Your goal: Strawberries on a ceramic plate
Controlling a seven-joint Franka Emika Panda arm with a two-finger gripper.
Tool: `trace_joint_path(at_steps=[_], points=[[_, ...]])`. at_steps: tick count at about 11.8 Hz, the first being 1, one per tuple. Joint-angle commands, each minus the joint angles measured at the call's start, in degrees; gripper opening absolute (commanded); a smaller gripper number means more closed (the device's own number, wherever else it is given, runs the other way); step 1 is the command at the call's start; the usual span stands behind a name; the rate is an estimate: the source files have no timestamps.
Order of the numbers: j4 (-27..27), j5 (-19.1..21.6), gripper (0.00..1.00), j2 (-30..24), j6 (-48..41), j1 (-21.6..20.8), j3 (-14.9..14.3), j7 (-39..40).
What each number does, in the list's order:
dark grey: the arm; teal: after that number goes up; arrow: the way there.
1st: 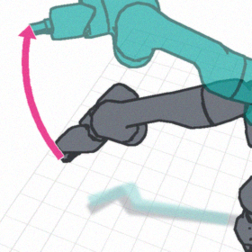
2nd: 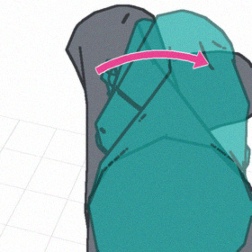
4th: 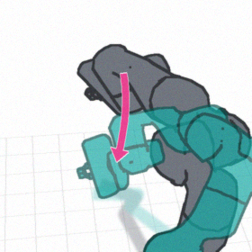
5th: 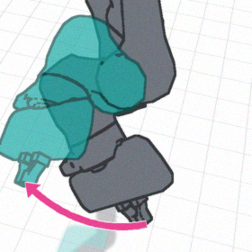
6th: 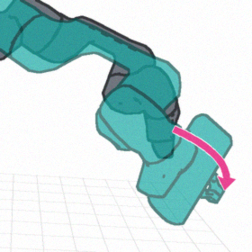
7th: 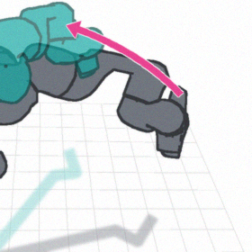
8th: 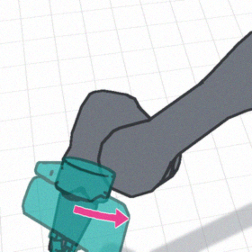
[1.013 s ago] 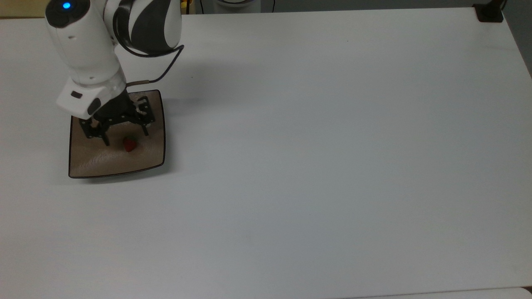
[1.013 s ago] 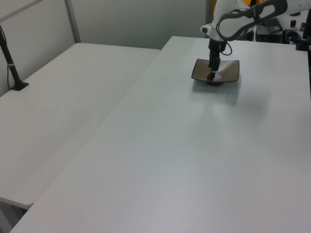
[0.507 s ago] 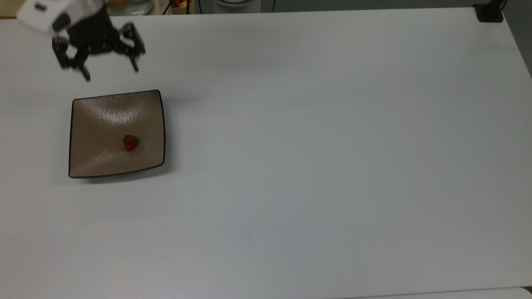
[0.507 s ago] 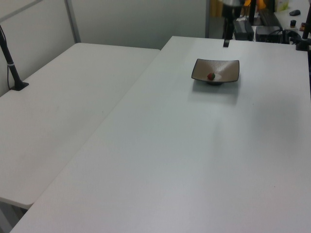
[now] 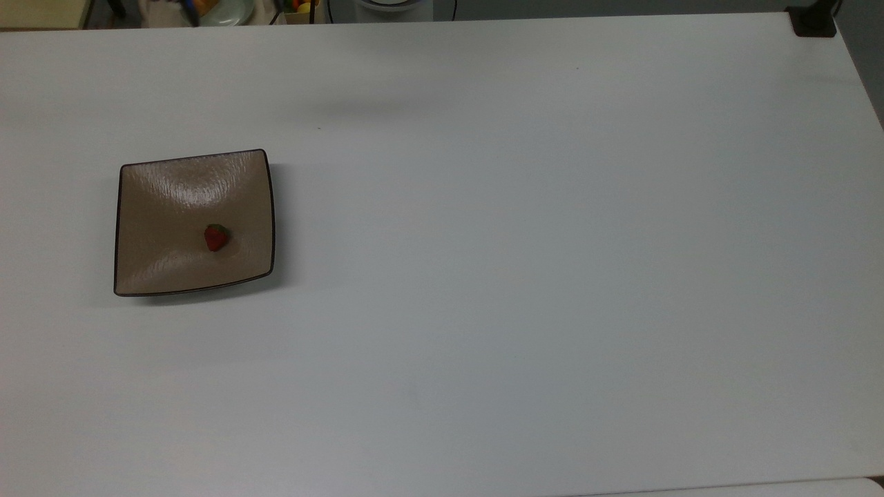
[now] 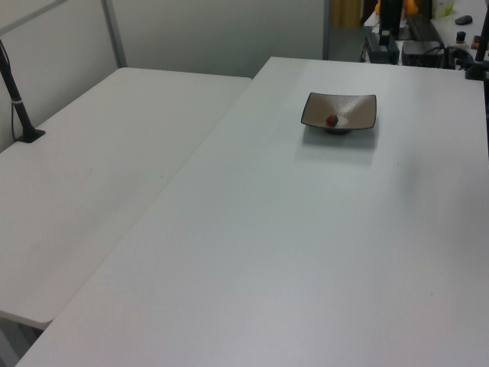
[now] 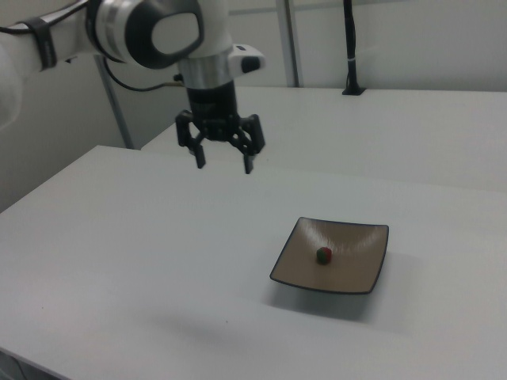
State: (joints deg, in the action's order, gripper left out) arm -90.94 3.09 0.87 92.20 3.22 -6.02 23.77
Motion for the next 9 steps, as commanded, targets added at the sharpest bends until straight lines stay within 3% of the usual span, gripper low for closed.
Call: trace_joint_path(at_steps=[1,4,9], points=[[-1.4,1.0,1.0,-2.1,-1.8,-5.4,0.4,-10.0],[-2.2,0.5,1.0,-1.4,2.2,-6.5,6.4,-18.0],[-3.5,0.9,1.0,-1.5,4.5,-7.2,7.2,-18.9]])
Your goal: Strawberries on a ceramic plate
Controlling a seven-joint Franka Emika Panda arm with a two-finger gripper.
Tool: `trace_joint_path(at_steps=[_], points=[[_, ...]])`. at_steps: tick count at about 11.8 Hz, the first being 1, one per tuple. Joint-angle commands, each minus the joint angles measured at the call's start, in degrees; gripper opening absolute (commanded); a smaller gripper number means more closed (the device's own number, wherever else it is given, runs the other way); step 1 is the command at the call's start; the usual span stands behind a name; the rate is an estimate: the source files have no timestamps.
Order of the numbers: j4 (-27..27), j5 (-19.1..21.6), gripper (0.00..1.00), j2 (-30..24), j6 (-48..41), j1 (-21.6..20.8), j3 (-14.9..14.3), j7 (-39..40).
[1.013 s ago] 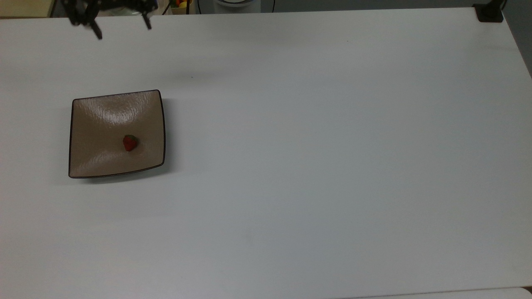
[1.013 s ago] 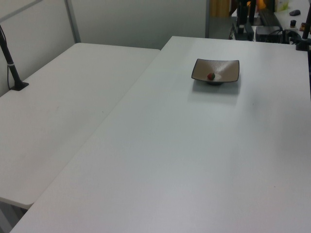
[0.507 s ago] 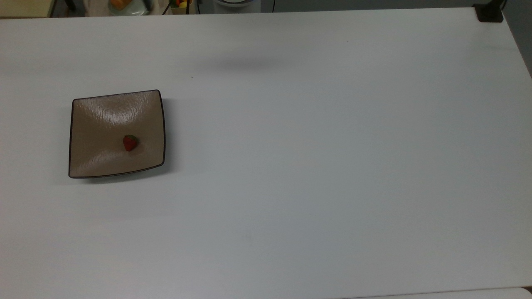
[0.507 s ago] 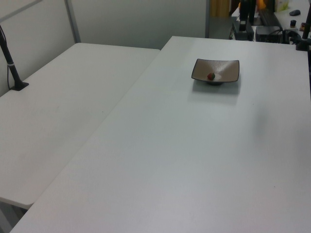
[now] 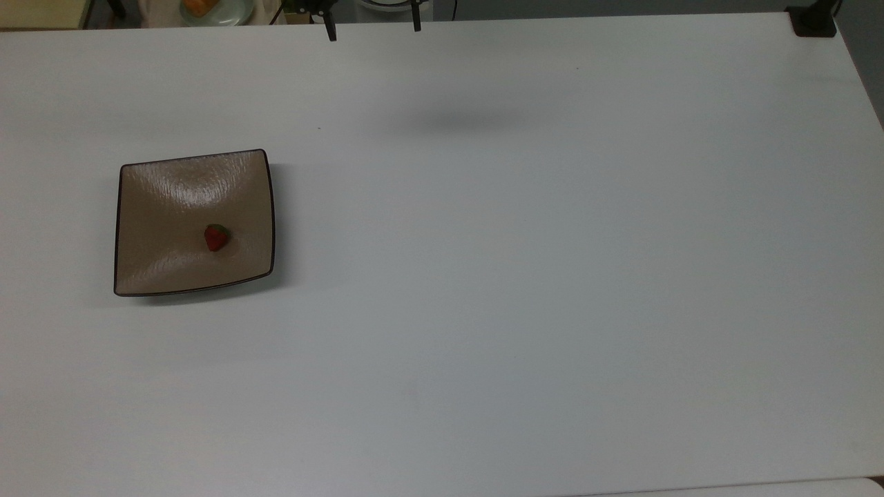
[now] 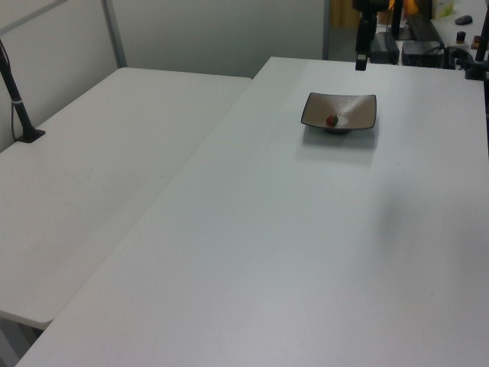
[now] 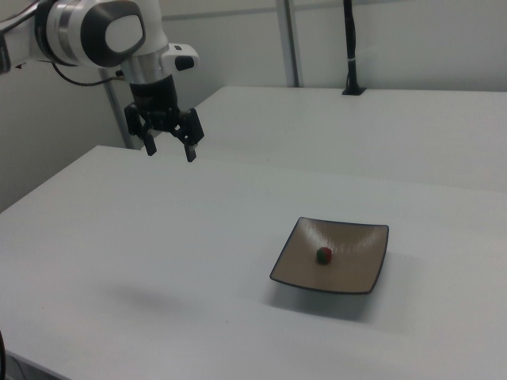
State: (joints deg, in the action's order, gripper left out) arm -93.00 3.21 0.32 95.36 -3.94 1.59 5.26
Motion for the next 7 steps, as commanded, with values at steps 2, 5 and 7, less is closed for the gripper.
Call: trace_joint_path(at_steps=[2,5,7], points=[[-1.6,0.7,1.0,-0.7,1.5,0.0,-0.4,-0.2],[-1.6,0.1,1.0,-0.5,1.4,0.0,-0.4,0.5],[-1.5,0.1,1.0,-0.4,1.5,0.1,-0.4,0.5]])
